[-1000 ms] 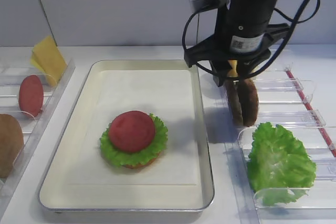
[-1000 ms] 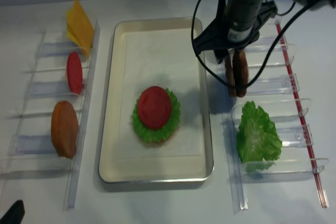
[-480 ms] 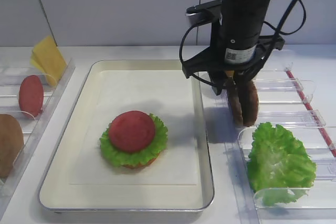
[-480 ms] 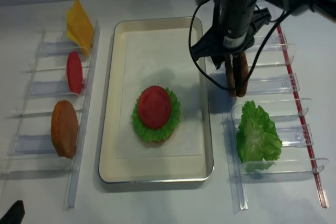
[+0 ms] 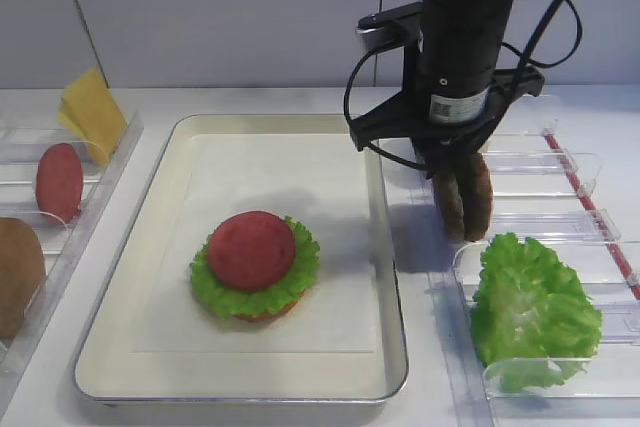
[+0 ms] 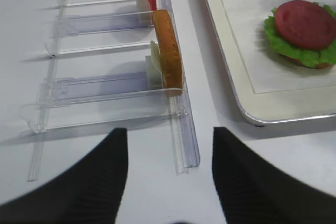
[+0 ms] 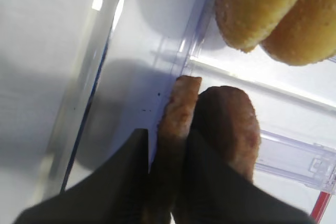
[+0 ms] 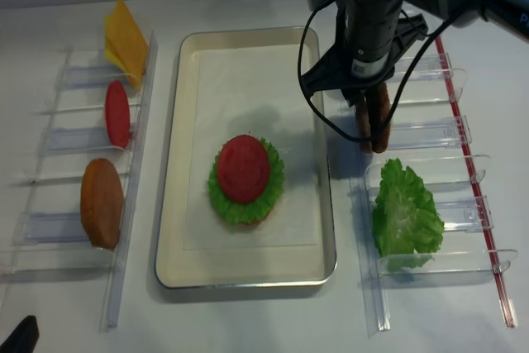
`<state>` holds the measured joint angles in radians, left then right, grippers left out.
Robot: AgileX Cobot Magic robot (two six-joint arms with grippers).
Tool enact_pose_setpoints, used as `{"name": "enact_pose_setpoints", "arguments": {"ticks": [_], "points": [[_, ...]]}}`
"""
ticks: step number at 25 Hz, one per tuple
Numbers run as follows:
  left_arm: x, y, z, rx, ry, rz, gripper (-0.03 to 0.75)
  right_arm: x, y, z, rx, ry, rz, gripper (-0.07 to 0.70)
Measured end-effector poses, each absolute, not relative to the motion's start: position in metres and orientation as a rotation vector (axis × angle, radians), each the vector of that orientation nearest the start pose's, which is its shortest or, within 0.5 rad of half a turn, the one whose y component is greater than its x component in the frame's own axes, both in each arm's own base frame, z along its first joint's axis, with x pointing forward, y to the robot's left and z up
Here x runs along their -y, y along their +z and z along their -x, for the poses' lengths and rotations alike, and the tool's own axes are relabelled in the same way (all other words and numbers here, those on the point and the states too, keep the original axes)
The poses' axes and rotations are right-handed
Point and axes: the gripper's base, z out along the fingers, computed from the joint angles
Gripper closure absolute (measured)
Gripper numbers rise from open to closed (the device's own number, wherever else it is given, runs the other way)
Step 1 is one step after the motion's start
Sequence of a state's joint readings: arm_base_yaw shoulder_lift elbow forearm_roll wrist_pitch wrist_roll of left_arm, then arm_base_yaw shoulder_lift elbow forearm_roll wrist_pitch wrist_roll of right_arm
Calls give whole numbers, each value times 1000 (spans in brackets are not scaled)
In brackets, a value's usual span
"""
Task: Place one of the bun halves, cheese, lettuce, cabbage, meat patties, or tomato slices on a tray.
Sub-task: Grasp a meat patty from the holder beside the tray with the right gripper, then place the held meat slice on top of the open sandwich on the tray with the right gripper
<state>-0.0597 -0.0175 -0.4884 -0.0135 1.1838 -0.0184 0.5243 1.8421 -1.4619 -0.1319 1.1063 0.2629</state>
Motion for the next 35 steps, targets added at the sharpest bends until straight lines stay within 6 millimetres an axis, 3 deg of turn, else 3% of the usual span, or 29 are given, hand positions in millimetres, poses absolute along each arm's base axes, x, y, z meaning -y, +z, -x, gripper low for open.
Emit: {"name": "enact_pose_setpoints", "arguments": {"ticks": [7,15,19,25,35], "points": [[0,264,12,-2162,-61,-46,356,-178,244,-330,-2898,-77,450,483],[0,264,12,-2162,-61,-46,356,-177,248,-330,-2915,-94,449,493],[0,264,12,-2162,-61,-46,356,-180,264,-332,-2928,-85,431,493],[0,264,12,-2162,-61,-46,356,-190,291,-337,-2869,65,443,493],[0,264,12,-2162,-61,-46,356,-199,318,-318,-2836,348,543,496]]}}
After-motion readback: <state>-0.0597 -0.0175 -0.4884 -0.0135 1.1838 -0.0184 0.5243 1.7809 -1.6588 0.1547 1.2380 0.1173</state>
